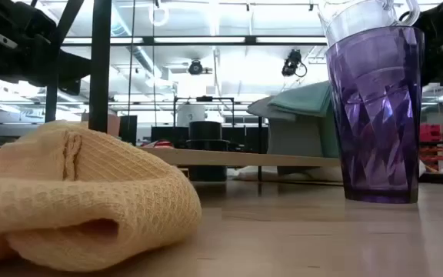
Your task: Stack small to large cups/mugs on shelf
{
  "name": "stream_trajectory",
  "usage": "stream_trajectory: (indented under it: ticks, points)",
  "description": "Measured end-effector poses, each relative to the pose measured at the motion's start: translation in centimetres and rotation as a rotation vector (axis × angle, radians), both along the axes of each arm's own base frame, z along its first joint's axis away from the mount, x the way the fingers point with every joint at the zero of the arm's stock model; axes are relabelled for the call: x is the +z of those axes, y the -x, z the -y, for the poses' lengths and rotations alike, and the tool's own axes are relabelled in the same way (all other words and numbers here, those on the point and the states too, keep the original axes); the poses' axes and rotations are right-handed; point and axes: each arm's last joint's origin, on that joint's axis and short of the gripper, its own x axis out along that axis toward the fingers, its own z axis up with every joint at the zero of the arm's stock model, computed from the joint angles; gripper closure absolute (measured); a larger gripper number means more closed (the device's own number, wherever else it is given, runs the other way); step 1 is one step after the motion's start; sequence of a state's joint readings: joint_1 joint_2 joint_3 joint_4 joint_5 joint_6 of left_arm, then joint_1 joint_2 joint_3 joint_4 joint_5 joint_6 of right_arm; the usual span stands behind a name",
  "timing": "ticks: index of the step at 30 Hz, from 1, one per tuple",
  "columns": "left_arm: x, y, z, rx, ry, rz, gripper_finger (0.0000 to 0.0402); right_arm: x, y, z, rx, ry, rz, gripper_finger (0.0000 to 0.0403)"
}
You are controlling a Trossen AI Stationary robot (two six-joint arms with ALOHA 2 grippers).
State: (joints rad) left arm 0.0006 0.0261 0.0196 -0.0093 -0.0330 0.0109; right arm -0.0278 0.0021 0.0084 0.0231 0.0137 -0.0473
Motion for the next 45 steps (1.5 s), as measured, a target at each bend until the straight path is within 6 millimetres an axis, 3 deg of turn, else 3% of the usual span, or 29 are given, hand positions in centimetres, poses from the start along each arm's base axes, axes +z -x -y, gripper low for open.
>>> stream_trajectory:
  ticks: [45]
  points:
    - [0.0, 0.0, 0.0, 0.0, 0.0, 0.0, 0.0367, 0.01, 0.0, 0.0, 0.0, 0.0, 0.0, 0.0368]
